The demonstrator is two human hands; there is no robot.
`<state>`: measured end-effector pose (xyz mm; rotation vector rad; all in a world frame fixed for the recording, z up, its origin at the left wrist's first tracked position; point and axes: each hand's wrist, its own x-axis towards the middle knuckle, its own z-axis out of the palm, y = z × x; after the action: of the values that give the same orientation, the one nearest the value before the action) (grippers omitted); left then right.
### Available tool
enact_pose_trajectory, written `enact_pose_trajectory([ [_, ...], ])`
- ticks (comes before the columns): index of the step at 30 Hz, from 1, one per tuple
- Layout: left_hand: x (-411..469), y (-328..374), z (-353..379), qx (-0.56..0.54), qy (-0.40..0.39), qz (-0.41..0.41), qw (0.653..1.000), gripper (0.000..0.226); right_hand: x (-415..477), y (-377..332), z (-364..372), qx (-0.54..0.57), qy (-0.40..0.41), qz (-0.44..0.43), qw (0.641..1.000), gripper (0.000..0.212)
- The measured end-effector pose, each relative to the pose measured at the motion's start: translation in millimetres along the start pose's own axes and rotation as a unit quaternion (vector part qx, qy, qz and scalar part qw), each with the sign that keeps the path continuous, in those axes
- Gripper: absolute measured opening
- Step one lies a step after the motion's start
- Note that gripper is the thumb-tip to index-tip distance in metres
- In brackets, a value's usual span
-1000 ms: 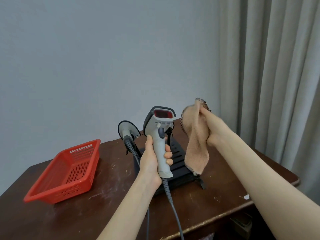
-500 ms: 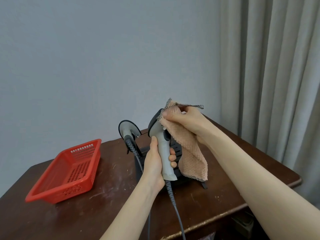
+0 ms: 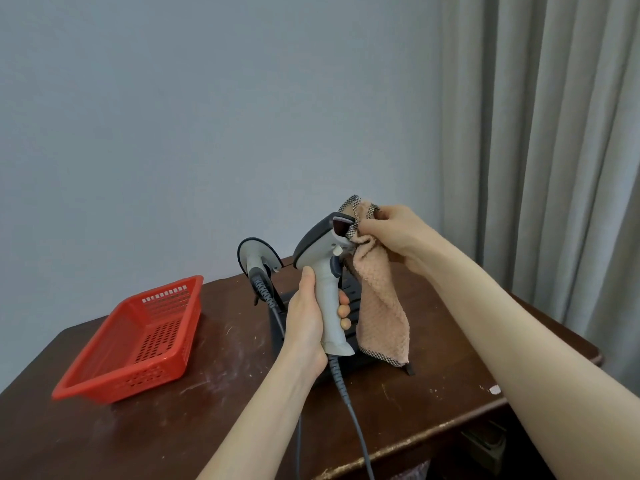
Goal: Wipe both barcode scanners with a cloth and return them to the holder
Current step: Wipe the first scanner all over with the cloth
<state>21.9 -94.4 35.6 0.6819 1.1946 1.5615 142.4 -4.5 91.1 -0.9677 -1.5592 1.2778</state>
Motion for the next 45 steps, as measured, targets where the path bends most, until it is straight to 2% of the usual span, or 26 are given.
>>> enact_pose_trajectory([
  [2, 0, 1, 1, -0.009, 0.001, 0.001, 1.0, 0.057, 2, 0, -6, -0.006, 0.031, -0.014, 0.999, 0.012],
  [4, 2, 3, 1, -0.013, 0.005, 0.014, 1.0, 0.055, 1, 2, -10, 0.076, 0.048, -0.017, 0.996, 0.009],
  [6, 3, 3, 1, -0.001, 0.008, 0.025, 1.0, 0.053, -1, 2, -8, 0.175, 0.012, -0.015, 0.984, 0.007],
  [7, 3, 2, 3, 0.004, 0.008, 0.024, 1.0, 0.051, -1, 4, -5, 0.178, -0.004, -0.024, 0.984, 0.012],
  [12, 4, 1, 8, -0.005, 0.003, 0.012, 1.0, 0.049, 5, 10, 7, 0.096, -0.02, -0.017, 0.995, 0.034],
  [17, 6, 1, 5, -0.009, 0.005, 0.009, 1.0, 0.051, 11, 14, -1, 0.101, -0.035, -0.01, 0.994, 0.007],
  [22, 7, -2, 3, -0.004, 0.005, 0.007, 1.0, 0.052, 19, 19, -10, 0.02, 0.03, 0.02, 0.999, 0.015],
  [25, 6, -2, 3, -0.001, 0.007, 0.021, 1.0, 0.052, 12, 15, -6, 0.106, -0.006, -0.007, 0.994, 0.01],
  [28, 5, 0, 6, 0.001, 0.009, 0.02, 1.0, 0.051, 5, 13, 1, 0.122, -0.064, -0.017, 0.99, 0.003],
  [34, 7, 2, 4, -0.005, 0.003, -0.003, 1.0, 0.057, 8, 8, -6, 0.072, 0.002, -0.011, 0.997, 0.01],
  [36, 8, 2, 3, 0.0, 0.005, -0.001, 1.0, 0.058, 12, 10, -10, 0.092, 0.026, -0.02, 0.995, 0.012],
  [39, 7, 2, 6, 0.008, 0.004, 0.013, 1.0, 0.053, 10, 9, -6, 0.116, -0.033, -0.016, 0.993, 0.006],
  [42, 7, 2, 8, 0.011, 0.004, 0.019, 1.0, 0.05, 10, 10, 1, 0.109, -0.036, -0.006, 0.993, 0.014],
  [45, 9, 2, 6, 0.009, 0.011, 0.022, 1.0, 0.051, 15, 16, 3, 0.086, 0.014, 0.009, 0.996, 0.038],
])
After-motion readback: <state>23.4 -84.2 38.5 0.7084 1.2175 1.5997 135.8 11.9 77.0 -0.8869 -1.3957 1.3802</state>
